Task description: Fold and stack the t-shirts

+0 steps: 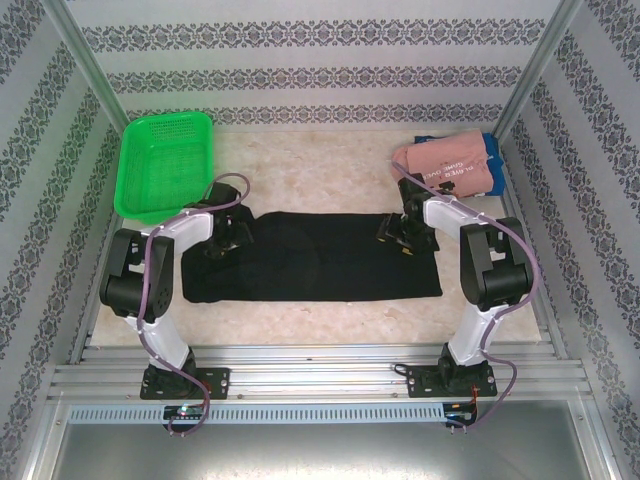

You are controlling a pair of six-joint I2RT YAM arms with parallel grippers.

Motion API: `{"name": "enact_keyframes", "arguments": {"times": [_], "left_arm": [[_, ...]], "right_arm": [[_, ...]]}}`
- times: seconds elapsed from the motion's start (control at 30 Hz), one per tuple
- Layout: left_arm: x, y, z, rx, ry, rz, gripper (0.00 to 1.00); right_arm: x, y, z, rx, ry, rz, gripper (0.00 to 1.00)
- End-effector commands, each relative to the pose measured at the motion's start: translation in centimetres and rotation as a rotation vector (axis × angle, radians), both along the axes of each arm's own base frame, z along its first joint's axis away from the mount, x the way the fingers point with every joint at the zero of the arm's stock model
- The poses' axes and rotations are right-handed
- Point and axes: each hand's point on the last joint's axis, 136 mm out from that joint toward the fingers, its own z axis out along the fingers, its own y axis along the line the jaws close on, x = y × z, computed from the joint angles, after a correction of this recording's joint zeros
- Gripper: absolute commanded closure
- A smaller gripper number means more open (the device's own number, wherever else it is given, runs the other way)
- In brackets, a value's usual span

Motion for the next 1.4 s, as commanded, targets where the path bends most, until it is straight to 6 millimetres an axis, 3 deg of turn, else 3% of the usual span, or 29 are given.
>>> {"name": "enact_keyframes", "arguments": {"times": [0.0, 0.13, 0.3, 0.47, 0.73, 0.87, 1.2, 1.37], "left_arm": [[0.6, 1.9, -0.6, 0.073, 0.014, 0.068, 0.34], [1.8, 1.6, -1.3, 0.083, 0.035, 0.050, 0.34], [4.9, 0.6, -1.5, 0.084, 0.028, 0.014, 0.34], [9.3, -1.9, -1.8, 0.058, -0.007, -0.043, 0.35], [16.6, -5.8, -3.0, 0.001, -0.060, -0.107, 0.35], [20.5, -7.1, -3.5, -0.032, -0.095, -0.132, 0.35], [28.7, -9.3, -5.0, -0.266, -0.294, -0.055, 0.35], [31.8, -10.9, -4.8, -0.415, -0.418, -0.017, 0.35]], "right_arm": [[-2.4, -1.8, -1.2, -0.144, 0.083, -0.019, 0.36], [-3.9, -1.8, -1.3, -0.200, 0.107, 0.003, 0.41], [-6.4, -0.5, -1.6, -0.277, 0.153, 0.097, 0.43], [-9.1, 0.6, -1.7, -0.315, 0.168, 0.141, 0.47], [-13.3, 2.5, -2.3, -0.272, 0.187, 0.118, 0.46], [-14.4, 5.0, -2.8, -0.191, 0.191, 0.079, 0.44], [-14.7, 12.6, -3.4, -0.007, 0.183, -0.085, 0.36], [-15.0, 15.9, -3.3, 0.079, 0.138, -0.187, 0.35]]}}
